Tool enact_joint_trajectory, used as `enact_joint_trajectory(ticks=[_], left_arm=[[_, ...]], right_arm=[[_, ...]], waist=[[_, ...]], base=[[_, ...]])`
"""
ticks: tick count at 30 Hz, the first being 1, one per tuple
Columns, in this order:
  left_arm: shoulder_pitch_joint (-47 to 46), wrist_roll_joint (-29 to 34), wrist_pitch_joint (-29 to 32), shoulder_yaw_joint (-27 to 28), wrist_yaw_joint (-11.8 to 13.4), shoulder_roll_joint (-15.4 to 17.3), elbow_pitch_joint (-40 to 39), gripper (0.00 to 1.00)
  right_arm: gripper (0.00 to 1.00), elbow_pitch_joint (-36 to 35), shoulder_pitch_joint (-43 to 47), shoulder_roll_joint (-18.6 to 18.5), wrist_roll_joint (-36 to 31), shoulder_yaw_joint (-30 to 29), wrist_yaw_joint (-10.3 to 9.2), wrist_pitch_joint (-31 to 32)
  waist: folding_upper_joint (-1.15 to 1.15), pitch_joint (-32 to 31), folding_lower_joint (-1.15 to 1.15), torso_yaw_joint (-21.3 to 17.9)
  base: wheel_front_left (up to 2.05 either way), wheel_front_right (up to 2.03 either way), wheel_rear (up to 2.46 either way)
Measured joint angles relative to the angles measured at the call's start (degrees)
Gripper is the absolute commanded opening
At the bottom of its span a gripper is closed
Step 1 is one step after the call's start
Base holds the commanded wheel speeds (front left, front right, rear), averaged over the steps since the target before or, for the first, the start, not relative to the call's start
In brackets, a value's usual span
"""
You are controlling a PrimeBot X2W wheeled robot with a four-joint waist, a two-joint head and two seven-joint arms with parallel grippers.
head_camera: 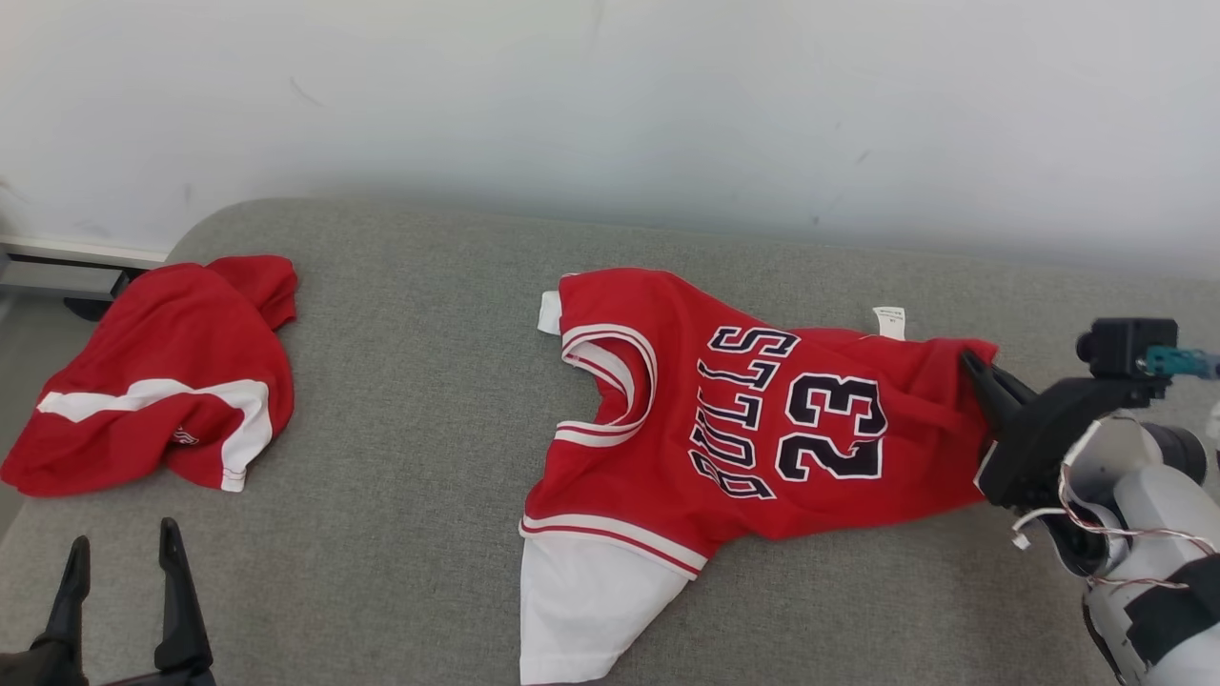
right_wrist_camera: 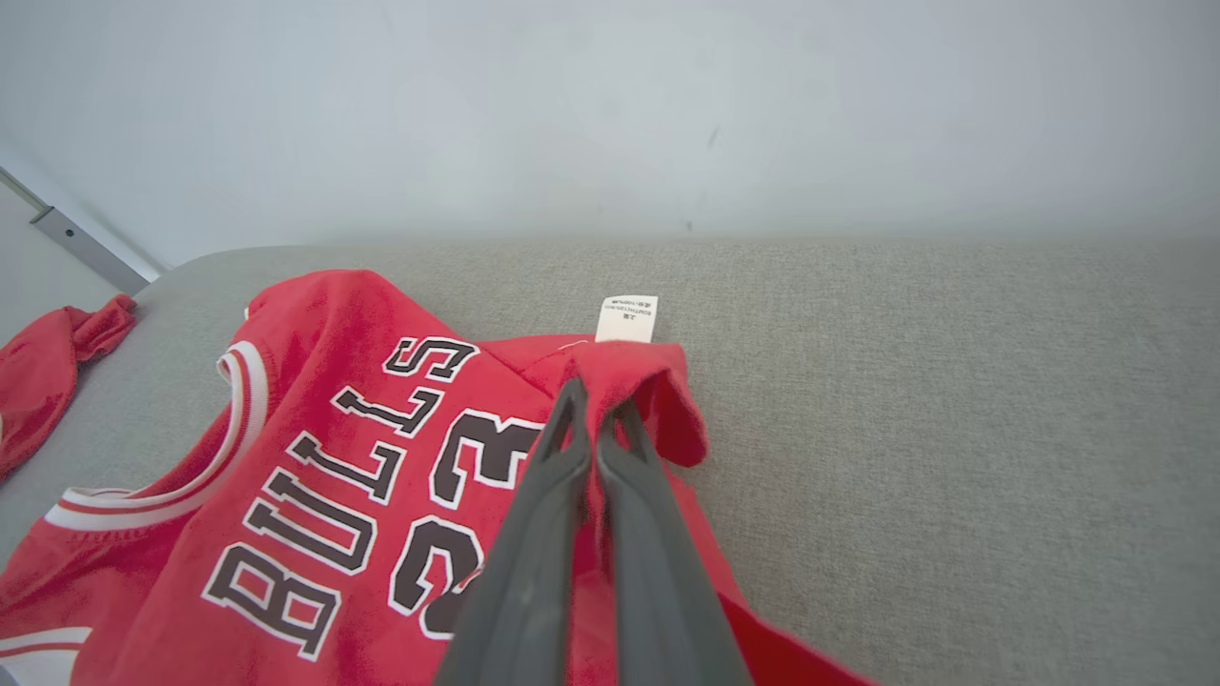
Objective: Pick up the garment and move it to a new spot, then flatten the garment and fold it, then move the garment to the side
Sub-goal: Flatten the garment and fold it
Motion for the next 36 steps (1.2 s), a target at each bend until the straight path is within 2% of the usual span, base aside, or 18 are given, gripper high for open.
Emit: enact_joint_trajectory(ticks=[6, 10, 13, 19, 28, 29, 30, 36], left_arm=[[-0.2, 0.4, 0.0, 0.4, -0.9, -0.3, 0.6, 1.00], [-0.5, 0.5, 0.0, 0.5, -1.4, -0.7, 0.9, 1.00], [-1.0, 0.6, 0.0, 0.3, -1.9, -1.1, 1.3, 1.00], [-2.0, 0.9, 0.0, -0.4, -2.7, -1.8, 2.0, 1.00], [-4.0, 1.7, 0.0, -2.2, -4.4, -3.1, 3.6, 1.00], [-4.2, 1.8, 0.0, -2.3, -4.4, -3.3, 3.7, 1.00], [-4.4, 1.8, 0.0, -2.4, -4.5, -3.4, 3.9, 1.00], [-5.1, 2.4, 0.0, -2.3, -5.0, -3.9, 4.5, 1.00]], right_arm=[[0.00, -3.2, -2.5, 2.2, 1.6, 4.9, 0.00, 0.4], [0.00, -1.2, -4.5, 4.2, 1.1, 7.5, -0.01, 0.2], [0.00, 3.5, -8.0, 4.1, -2.3, 8.8, -0.01, -1.3], [0.00, 12.2, -14.7, 6.3, -2.6, 8.5, -0.02, -3.1], [0.02, 30.1, -23.6, 7.6, -7.8, 6.6, -0.02, -13.1], [0.46, 31.8, -24.2, 7.6, -8.5, 6.4, -0.02, -14.2], [1.00, 32.8, -24.6, 7.5, -9.3, 6.2, -0.02, -15.5], [1.00, 34.9, -25.3, 8.5, -11.2, 5.9, -0.02, -18.9]], waist=[[0.00, -0.2, 0.00, 0.4], [0.00, -0.1, 0.00, 0.6], [0.00, 0.1, 0.00, 0.9], [0.00, 0.5, 0.00, 1.6], [0.00, 1.4, 0.00, 3.4], [0.00, 1.5, 0.00, 3.7], [0.00, 1.6, 0.00, 3.9], [0.00, 2.1, 0.00, 4.0]], base=[[0.00, 0.00, 0.00], [0.00, 0.00, 0.00], [0.00, 0.00, 0.00], [0.00, 0.00, 0.00], [0.00, 0.00, 0.00], [0.00, 0.00, 0.00], [0.00, 0.00, 0.00], [0.00, 0.00, 0.00]])
